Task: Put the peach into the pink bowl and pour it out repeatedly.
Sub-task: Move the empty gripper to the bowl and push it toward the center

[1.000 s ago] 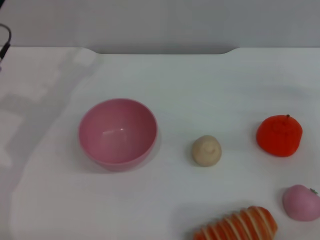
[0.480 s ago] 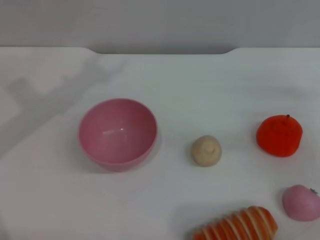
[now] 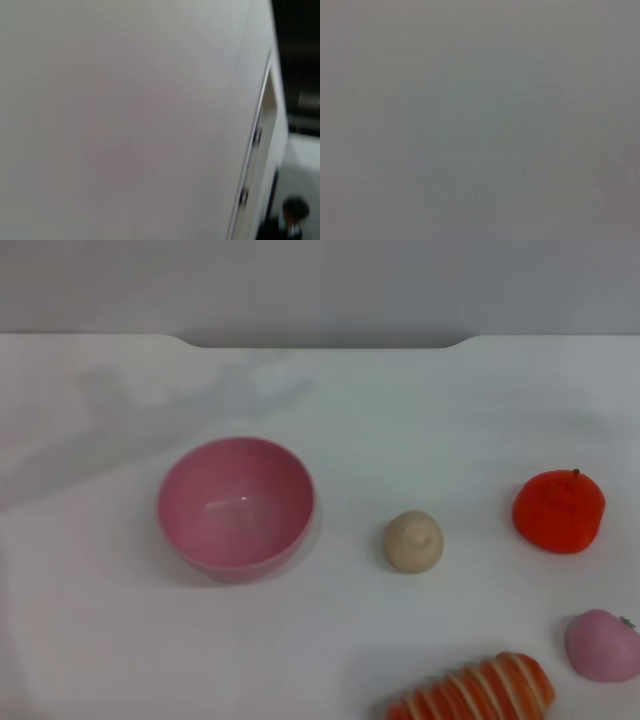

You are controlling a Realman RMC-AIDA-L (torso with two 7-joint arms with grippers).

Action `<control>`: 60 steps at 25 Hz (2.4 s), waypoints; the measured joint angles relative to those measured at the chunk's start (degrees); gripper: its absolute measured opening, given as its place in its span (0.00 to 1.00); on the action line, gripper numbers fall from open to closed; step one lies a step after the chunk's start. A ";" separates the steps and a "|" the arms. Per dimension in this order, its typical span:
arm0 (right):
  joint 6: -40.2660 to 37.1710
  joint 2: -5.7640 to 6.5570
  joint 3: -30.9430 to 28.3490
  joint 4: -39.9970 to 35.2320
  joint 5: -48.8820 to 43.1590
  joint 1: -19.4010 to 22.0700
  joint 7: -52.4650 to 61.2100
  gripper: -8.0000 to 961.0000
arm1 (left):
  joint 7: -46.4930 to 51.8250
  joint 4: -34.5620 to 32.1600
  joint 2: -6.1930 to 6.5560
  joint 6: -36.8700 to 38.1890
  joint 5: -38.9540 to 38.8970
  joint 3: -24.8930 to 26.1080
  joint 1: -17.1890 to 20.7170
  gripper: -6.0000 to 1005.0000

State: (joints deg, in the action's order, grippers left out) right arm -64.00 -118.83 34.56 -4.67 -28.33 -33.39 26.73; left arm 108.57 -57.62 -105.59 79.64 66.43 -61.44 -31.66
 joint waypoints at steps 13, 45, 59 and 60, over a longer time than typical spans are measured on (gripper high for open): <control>1.50 0.16 -0.36 -0.24 -0.06 0.25 0.19 0.54 | 21.42 -16.02 -1.06 3.14 29.29 2.75 -4.94 0.77; 5.09 0.35 -0.02 -2.07 -0.06 0.49 -0.27 0.54 | 43.12 -27.86 -11.84 23.96 91.08 -2.83 -18.62 0.75; 5.14 0.35 0.51 -2.36 -0.06 0.67 -0.28 0.54 | 43.89 -19.17 -11.91 17.97 93.96 -4.83 -17.08 0.75; 5.14 0.35 0.55 -2.35 -0.05 0.67 -0.28 0.54 | 43.90 -18.70 -11.92 17.39 94.02 -4.82 -16.78 0.75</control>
State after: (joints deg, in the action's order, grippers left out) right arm -58.87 -118.47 35.11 -7.03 -28.38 -32.72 26.45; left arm 152.46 -76.32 -117.52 97.03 160.45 -66.26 -48.44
